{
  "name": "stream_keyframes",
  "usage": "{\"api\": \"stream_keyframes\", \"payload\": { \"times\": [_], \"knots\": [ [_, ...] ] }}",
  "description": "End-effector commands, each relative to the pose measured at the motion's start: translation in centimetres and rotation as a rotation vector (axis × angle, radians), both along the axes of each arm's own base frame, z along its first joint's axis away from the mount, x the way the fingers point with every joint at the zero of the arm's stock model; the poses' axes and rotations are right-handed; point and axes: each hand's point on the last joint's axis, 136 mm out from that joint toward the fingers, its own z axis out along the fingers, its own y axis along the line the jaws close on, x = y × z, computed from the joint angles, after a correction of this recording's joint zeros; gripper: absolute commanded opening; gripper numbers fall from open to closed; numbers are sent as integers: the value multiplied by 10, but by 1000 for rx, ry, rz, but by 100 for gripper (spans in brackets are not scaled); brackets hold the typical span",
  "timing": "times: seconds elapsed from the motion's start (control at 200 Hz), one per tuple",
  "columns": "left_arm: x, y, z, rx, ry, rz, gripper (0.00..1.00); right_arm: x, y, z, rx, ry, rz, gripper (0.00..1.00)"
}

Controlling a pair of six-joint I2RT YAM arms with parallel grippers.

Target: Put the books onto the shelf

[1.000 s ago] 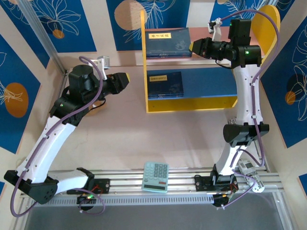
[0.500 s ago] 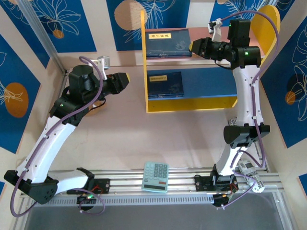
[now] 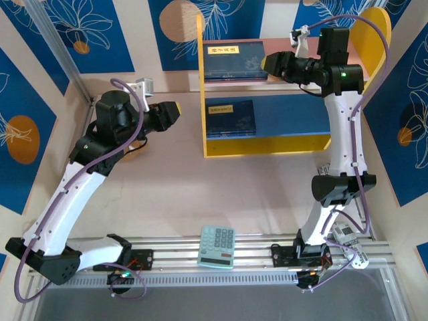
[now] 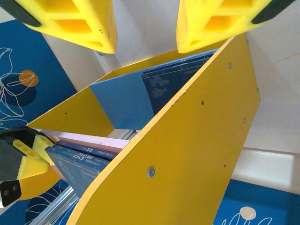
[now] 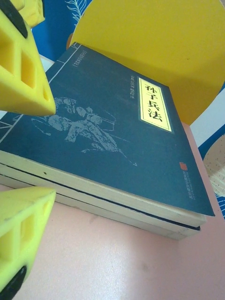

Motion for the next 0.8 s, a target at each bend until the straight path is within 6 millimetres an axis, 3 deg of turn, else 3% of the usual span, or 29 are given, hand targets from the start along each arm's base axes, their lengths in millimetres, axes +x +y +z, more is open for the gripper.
{"api": "stream_keyframes", "payload": {
  "times": [0.0,0.145,0.455,0.795],
  "knots": [
    [-4,-1,18,-8,-48,-4,39,-15,-6,5,11,-9,19,47],
    [-3,-1,18,-8,-47,-7,39,-27,-7,1,8,-19,45,51],
    [-2,-3,16,-10,-43,-13,39,-46,-3,-7,-33,-47,87,50],
    [-4,-2,17,-11,-46,-10,39,-47,9,-18,-115,-57,130,47]
  ]
}}
